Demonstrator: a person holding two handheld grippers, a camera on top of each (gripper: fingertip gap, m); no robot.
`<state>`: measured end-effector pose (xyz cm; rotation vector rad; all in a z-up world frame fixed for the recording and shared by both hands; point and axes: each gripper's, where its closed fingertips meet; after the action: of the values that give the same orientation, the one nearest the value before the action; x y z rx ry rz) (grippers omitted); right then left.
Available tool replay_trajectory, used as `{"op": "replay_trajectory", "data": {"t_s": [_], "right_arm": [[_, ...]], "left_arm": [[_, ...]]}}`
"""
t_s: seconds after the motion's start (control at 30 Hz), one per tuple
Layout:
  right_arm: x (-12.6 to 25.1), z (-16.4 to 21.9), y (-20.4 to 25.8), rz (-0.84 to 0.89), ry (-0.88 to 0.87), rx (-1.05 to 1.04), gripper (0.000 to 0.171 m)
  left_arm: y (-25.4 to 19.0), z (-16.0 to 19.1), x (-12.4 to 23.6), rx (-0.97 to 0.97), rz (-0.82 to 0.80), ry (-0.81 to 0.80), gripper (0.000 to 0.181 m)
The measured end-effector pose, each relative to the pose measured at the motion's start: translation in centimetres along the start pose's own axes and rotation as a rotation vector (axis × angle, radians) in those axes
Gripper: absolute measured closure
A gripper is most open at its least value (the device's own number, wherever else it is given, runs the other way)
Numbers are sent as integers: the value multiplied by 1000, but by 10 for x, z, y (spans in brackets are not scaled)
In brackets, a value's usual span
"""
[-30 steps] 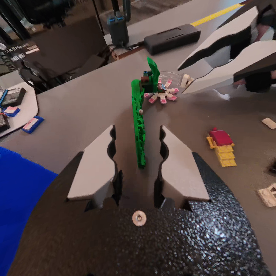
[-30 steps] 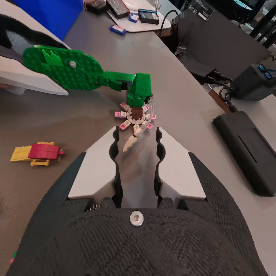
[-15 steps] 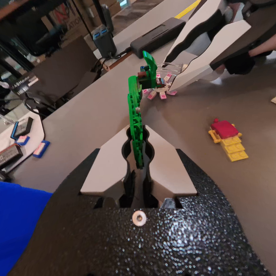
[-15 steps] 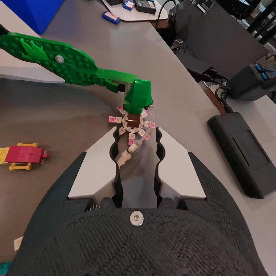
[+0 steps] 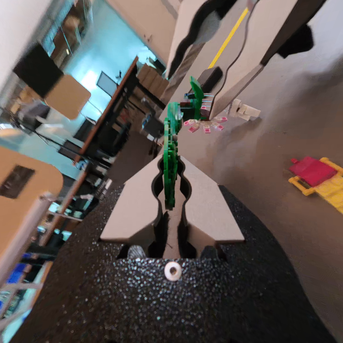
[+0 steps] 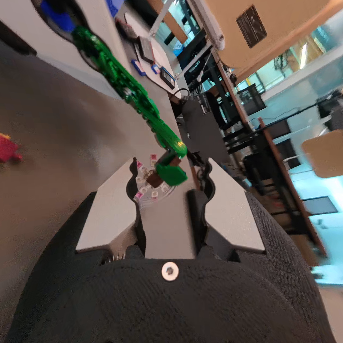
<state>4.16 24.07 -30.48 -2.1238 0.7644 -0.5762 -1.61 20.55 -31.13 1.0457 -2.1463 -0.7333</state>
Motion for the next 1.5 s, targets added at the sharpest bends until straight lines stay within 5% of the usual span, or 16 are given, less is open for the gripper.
{"op": "replay_trajectory", "data": {"t_s": [0.17, 0.3, 0.43, 0.77, 0.97, 1.07, 1.33, 1.5], "right_arm": [[3, -8, -4, 85, 26, 281, 105], [5, -11, -12, 174, 40, 372, 143], [7, -16, -20, 194, 67, 266, 145], [21, -33, -44, 378, 11, 450, 145], [26, -31, -55, 355, -15, 469, 145], [24, -15, -41, 135, 67, 393, 145], [64, 72, 9, -455, 606, 82, 145], [75, 88, 23, -578, 694, -103, 137]], "left_arm": [[-9, -29, 2, -236, -33, -43, 172], [-13, -44, 7, -284, -42, -80, 172], [-3, -49, 9, -29, -8, -157, 170], [4, -64, 14, 462, 165, -363, 170], [2, -69, 18, 846, 476, -528, 166], [8, -48, 12, 930, 446, -479, 170], [-3, -8, -5, 1117, 469, -261, 170], [-22, -11, -3, 1195, 641, -217, 170]]}}
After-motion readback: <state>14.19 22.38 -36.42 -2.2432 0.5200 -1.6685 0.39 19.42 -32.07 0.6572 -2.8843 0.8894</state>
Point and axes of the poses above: each gripper's, where its closed fingertips meet, x back along the fingers, z out of its underside, y = z × x across the jaws, and after that the axes turned 10 degrees about z, right-handed
